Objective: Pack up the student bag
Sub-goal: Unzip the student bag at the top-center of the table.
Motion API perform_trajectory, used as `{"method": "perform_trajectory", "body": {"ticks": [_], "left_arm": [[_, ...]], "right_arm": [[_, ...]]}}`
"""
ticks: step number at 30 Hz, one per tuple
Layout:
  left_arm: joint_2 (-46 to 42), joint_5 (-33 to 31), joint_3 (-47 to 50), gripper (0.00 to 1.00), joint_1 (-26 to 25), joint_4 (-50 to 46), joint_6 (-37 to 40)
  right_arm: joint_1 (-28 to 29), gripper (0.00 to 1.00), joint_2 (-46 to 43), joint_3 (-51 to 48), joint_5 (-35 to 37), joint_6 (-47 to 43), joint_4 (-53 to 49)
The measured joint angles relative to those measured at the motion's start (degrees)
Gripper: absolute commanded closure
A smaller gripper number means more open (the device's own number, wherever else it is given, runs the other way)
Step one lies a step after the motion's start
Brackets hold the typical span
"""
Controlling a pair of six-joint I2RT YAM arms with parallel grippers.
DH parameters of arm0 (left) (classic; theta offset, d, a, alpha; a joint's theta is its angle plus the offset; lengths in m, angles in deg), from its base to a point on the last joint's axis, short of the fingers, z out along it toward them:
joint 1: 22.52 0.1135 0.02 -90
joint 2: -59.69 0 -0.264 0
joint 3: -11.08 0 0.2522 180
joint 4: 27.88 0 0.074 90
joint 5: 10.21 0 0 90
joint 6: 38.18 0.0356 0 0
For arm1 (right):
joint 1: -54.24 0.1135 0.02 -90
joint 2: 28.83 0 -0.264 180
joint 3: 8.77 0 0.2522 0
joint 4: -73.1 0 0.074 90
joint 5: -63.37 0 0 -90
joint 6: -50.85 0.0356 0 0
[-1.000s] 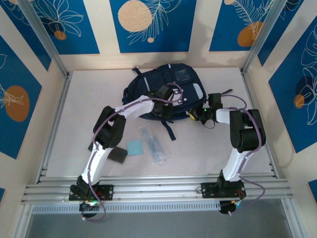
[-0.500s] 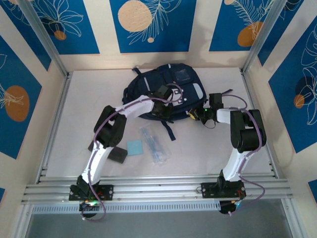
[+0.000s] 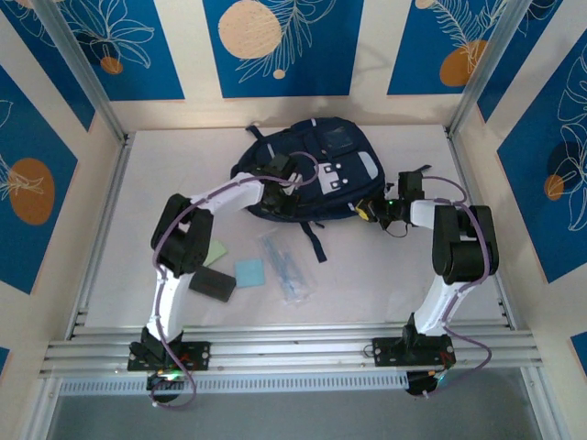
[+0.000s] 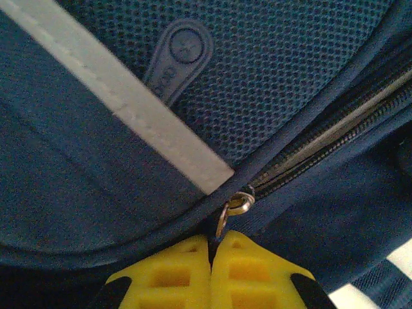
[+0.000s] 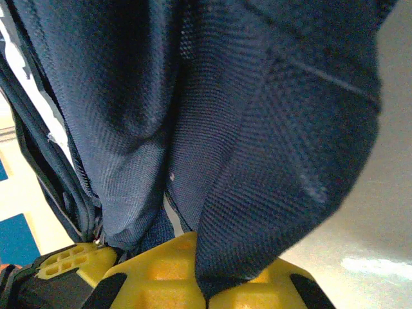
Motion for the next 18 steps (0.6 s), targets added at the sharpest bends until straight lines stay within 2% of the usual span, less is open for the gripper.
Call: {"method": "perform_trajectory", "body": {"ticks": [8, 9, 11, 13, 15, 18], "left_arm": [[-2.6, 3.69, 0.07, 1.0, 0.09, -0.74, 1.92], [-3.13, 4.2, 0.07, 1.0, 0.2, -0.92, 2.01], [-4.17, 4.85, 0.07, 1.0, 0.42, -1.27, 2.01], [-5.01, 4.81, 0.04, 1.0, 0.85, -2.34, 1.97], [-5.42, 4.74, 0.04, 1.0, 1.77, -3.26, 1.9], [-5.42, 4.68, 0.07, 1.0, 3.13, -4.2, 1.62]], "right_arm": [[-3.17, 1.0, 0.0, 3.65, -1.38, -2.47, -5.29], [-3.39, 0.97, 0.0, 4.11, -1.55, -2.71, -5.79], [-3.48, 0.78, 0.0, 5.03, -1.77, -3.32, -6.88], [-3.56, 0.63, -0.57, 5.49, -0.87, -4.15, -7.98], [-3.63, 0.57, -2.29, 5.46, -0.11, -4.83, -9.75], [-2.82, 0.53, -7.43, 4.92, 1.11, -6.05, -11.26]]}}
